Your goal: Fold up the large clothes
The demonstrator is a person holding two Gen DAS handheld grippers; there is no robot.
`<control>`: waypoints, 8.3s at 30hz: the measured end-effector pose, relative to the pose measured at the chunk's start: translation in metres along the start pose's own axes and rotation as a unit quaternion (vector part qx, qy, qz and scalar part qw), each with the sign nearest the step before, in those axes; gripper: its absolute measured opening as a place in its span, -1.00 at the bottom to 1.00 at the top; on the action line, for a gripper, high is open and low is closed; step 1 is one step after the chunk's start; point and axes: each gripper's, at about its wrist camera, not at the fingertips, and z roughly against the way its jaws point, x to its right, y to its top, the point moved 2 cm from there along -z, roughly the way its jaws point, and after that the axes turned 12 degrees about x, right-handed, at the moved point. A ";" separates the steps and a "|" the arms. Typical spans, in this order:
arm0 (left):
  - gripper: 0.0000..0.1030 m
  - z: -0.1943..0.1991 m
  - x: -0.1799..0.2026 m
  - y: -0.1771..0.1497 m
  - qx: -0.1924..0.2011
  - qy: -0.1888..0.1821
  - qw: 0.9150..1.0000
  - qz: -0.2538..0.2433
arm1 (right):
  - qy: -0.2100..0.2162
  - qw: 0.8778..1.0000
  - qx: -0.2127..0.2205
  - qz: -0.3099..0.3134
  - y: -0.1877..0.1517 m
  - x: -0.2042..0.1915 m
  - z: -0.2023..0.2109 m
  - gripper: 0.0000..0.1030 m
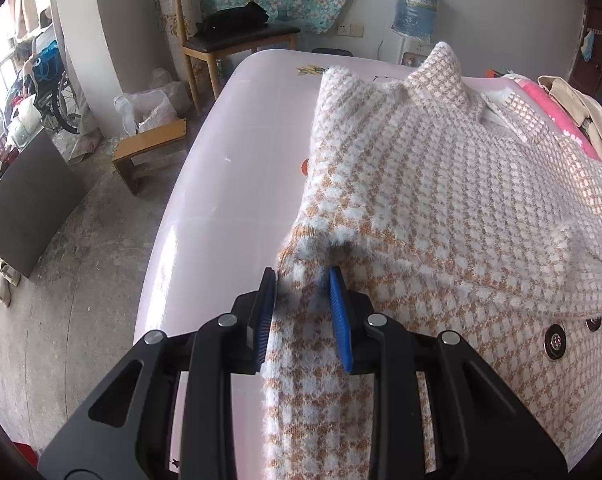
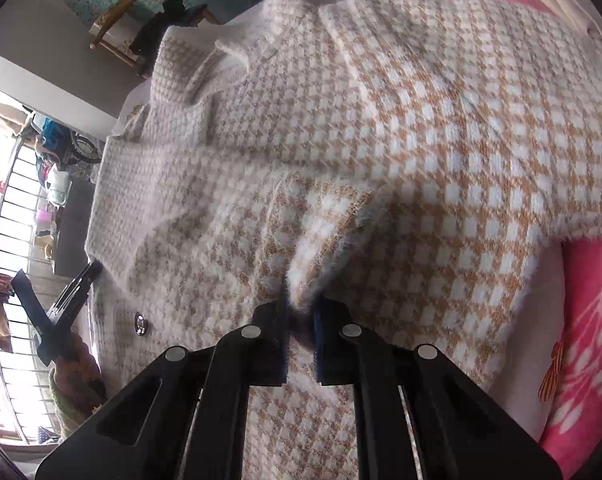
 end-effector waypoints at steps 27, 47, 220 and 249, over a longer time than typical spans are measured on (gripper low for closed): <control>-0.70 0.009 0.009 -0.007 -0.010 0.037 0.999 -0.007 | 0.027 0.992 0.080 0.090 0.098 -0.069 0.010 -0.84; -0.67 0.057 -0.008 0.014 0.009 0.003 1.000 0.001 | -0.119 0.977 0.110 0.142 0.083 -0.002 -0.004 -0.53; -0.17 -0.041 0.099 0.089 -0.022 -0.066 0.996 -0.059 | -0.075 0.973 0.130 0.177 0.013 0.010 -0.004 -0.03; -0.04 0.213 -0.015 -0.162 -0.064 -0.059 0.989 0.118 | 0.014 0.999 0.044 -0.018 -0.243 0.089 0.136 0.31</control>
